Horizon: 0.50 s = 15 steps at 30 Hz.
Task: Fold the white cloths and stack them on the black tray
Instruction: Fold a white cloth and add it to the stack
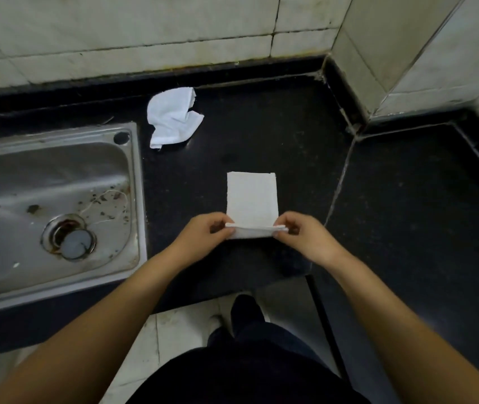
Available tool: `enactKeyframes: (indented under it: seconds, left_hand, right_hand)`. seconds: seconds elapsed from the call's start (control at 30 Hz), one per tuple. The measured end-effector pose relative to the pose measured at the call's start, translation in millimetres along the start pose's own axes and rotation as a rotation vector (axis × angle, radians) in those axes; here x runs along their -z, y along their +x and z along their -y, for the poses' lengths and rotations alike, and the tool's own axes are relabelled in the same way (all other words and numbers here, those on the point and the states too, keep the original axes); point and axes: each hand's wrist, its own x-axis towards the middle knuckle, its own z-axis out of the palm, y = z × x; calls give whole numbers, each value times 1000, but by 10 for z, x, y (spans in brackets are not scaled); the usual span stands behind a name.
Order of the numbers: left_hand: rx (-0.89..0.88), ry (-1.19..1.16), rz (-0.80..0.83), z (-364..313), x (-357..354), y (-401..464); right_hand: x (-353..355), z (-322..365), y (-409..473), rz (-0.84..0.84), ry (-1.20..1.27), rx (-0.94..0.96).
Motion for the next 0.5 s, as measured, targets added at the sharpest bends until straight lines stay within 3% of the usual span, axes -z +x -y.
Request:
enactKeyframes:
  seconds: [0.13, 0.27, 0.4, 0.5]
  left_hand:
    - [56, 19, 25, 78, -79, -50]
    - [55, 81, -79, -43, 14, 259]
    - [104, 173, -215, -130, 131, 729]
    - [180, 235, -228, -122, 147, 997]
  right_hand:
    - [-98, -122, -50, 47, 8, -69]
    - [86, -5, 262, -81, 60, -89]
    - [212, 149, 734, -204, -39, -105]
    - [207, 164, 1008, -237, -109, -160]
